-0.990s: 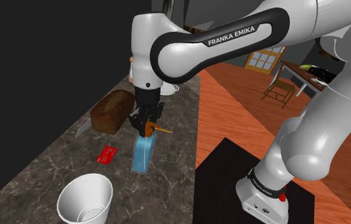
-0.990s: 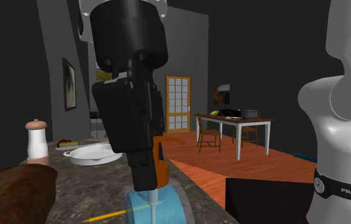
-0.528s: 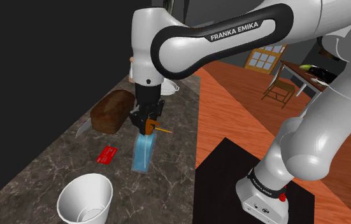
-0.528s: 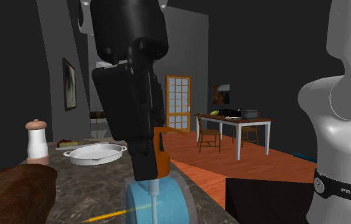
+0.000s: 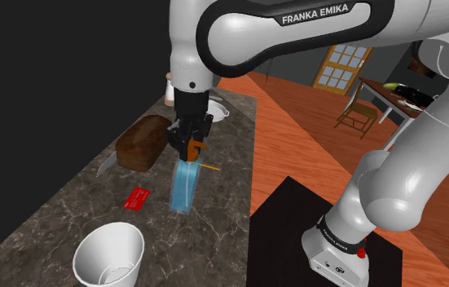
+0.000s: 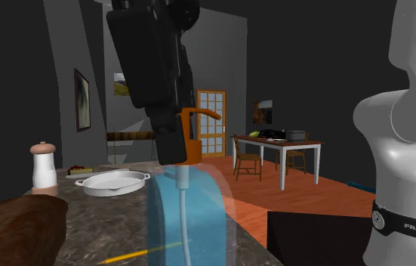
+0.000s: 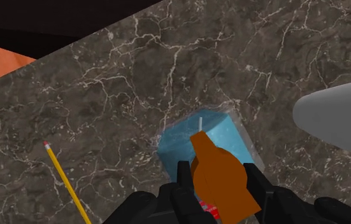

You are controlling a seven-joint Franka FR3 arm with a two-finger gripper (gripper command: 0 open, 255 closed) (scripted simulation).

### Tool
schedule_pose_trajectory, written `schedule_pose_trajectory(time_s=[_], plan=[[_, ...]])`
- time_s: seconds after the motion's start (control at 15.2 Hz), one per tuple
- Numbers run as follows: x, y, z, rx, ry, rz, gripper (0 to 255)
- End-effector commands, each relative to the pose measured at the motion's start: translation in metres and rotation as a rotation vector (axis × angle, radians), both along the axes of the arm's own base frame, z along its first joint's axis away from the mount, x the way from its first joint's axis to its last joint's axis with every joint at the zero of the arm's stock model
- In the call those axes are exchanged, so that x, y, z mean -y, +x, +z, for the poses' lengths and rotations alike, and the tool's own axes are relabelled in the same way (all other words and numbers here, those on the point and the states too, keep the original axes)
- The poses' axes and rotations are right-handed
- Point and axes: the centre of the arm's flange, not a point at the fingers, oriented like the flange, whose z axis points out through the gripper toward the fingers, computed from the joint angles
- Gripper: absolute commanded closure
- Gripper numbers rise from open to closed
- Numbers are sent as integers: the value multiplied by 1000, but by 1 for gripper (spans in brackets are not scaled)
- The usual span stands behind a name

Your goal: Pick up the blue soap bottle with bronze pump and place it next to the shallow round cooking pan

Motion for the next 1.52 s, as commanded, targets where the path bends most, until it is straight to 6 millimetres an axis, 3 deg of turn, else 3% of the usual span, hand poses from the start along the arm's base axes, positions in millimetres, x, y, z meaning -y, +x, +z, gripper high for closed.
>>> schedule_pose_trajectory(time_s=[0.0,1.45], plan=[[0,0,12,0,0,0,255],[0,0,128,0,0,0,255]])
